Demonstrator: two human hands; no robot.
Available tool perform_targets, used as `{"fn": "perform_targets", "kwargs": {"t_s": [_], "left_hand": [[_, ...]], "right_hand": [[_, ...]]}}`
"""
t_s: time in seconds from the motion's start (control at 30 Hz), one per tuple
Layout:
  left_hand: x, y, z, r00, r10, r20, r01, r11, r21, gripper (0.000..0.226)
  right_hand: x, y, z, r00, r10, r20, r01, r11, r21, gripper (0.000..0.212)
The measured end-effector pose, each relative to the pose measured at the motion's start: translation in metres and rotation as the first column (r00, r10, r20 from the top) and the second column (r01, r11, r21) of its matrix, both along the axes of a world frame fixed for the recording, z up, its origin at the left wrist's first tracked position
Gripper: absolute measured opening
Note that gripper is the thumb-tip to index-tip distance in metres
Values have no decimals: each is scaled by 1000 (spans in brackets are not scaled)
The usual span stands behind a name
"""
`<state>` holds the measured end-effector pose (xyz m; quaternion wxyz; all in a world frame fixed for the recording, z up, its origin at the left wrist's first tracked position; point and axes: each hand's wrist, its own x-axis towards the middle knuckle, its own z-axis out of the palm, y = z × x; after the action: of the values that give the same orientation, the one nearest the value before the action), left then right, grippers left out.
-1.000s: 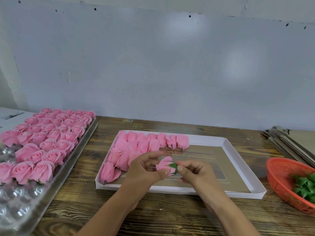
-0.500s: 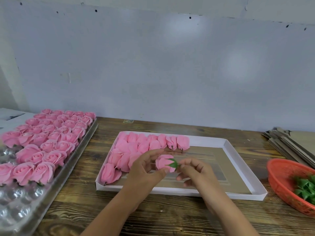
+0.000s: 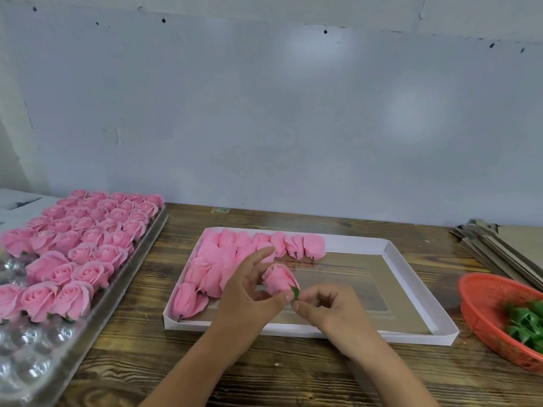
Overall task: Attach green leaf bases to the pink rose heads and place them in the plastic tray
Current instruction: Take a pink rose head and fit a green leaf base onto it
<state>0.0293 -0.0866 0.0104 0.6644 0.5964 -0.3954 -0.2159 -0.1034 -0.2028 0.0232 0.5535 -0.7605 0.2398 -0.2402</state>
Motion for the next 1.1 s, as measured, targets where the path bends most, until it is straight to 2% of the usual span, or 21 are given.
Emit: {"fn": "perform_targets", "kwargs": {"t_s": [0.03, 0.07, 0.17, 0.2, 0.33, 0.47, 0.7, 0.87, 1.1], "left_hand": [[0, 0, 0, 1000, -1, 8, 1, 1000, 8, 77], [1, 1, 0, 1000, -6, 24, 5, 1000, 20, 77], [0, 2, -1, 990, -52, 128, 46, 998, 49, 83], [-2, 2, 0, 985, -63, 162, 55, 997, 56, 86], [-3, 3, 1, 975, -73, 209, 59, 996, 73, 95], [0, 3, 0, 979, -95, 181, 86, 995, 58, 101], [5, 2, -1, 990, -104, 95, 110, 992, -62, 97], [2, 3, 1, 987, -133, 85, 138, 989, -49, 98], [-1, 3, 2, 984, -155, 89, 156, 988, -4, 98]], "right_hand": [[-1, -1, 1, 1000, 9, -19, -9, 1000, 8, 6], [-1, -1, 2, 999, 25, -34, -24, 999, 24, 10], [-5, -4, 5, 994, 103, -26, -99, 987, 126, 47], [-7, -4, 7, 988, 154, -13, -150, 979, 140, 49], [-13, -3, 14, 943, 333, -15, -326, 932, 160, 33], [-15, -5, 17, 946, 311, 88, -323, 892, 316, 34], [-16, -9, 18, 933, 302, 194, -358, 817, 451, 46], [-13, -4, 15, 956, 272, 110, -292, 907, 302, 36], [-12, -2, 12, 952, 299, 60, -305, 935, 181, 31]]}}
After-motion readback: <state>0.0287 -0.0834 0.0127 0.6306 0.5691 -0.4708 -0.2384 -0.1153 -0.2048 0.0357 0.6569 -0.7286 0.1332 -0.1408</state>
